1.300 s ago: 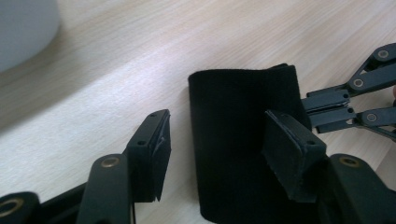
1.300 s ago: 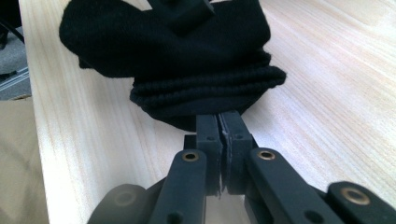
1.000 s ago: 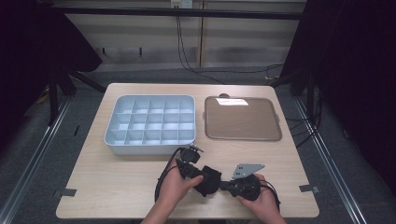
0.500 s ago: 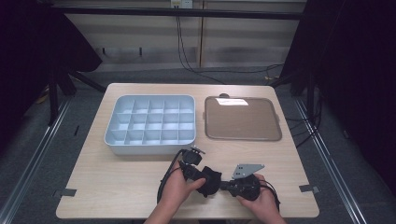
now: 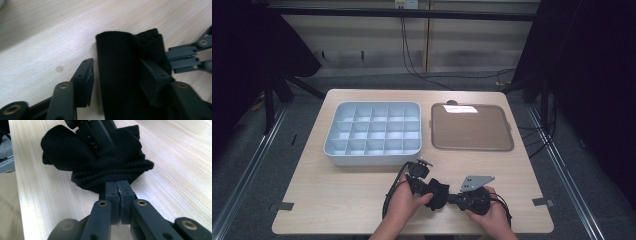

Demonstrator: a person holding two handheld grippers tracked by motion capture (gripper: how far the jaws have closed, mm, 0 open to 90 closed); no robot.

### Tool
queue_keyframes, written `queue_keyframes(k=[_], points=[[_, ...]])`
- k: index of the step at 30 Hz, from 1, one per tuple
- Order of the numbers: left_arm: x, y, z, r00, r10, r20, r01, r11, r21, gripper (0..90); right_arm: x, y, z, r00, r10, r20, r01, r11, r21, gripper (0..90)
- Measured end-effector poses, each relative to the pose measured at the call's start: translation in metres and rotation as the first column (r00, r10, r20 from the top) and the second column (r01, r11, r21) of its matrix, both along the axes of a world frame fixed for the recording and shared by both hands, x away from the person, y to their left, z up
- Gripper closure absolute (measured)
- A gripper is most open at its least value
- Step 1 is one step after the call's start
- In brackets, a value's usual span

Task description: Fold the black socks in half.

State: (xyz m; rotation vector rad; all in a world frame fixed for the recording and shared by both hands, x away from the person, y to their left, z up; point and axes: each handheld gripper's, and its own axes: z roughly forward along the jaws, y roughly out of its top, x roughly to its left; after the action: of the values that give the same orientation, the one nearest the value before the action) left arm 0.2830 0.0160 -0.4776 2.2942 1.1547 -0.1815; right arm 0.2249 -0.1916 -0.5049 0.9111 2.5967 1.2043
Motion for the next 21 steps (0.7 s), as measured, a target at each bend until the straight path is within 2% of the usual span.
queue_keyframes(k=[5,9,11,15,21], points=[[-0.001,0.0,0.0,0.9998,-0.019,-0.006,0.019,0.9998,-0.011,56.8,0.0,0.0,0.0,1.0,-0.002,-0.002,0.002,1.0,0.001,88.6],[-0.006,-0.006,0.005,0.9979,-0.051,0.041,0.05,0.9985,0.024,69.0,0.0,0.0,0.0,1.0,-0.002,-0.001,0.002,1.0,0.002,88.6],[-0.007,-0.008,0.007,0.9972,-0.058,0.048,0.056,0.9977,0.039,70.5,0.0,0.0,0.0,1.0,0.0,-0.001,0.0,1.0,0.002,88.6],[-0.004,-0.006,0.008,0.9978,-0.059,0.03,0.058,0.998,0.027,71.8,0.0,-0.001,0.0,1.0,-0.002,0.002,0.002,1.0,0.003,88.0],[-0.004,-0.004,0.014,0.9951,-0.089,0.043,0.088,0.9955,0.037,72.8,-0.001,-0.001,0.0,1.0,0.001,0.008,-0.001,1.0,-0.007,84.8]])
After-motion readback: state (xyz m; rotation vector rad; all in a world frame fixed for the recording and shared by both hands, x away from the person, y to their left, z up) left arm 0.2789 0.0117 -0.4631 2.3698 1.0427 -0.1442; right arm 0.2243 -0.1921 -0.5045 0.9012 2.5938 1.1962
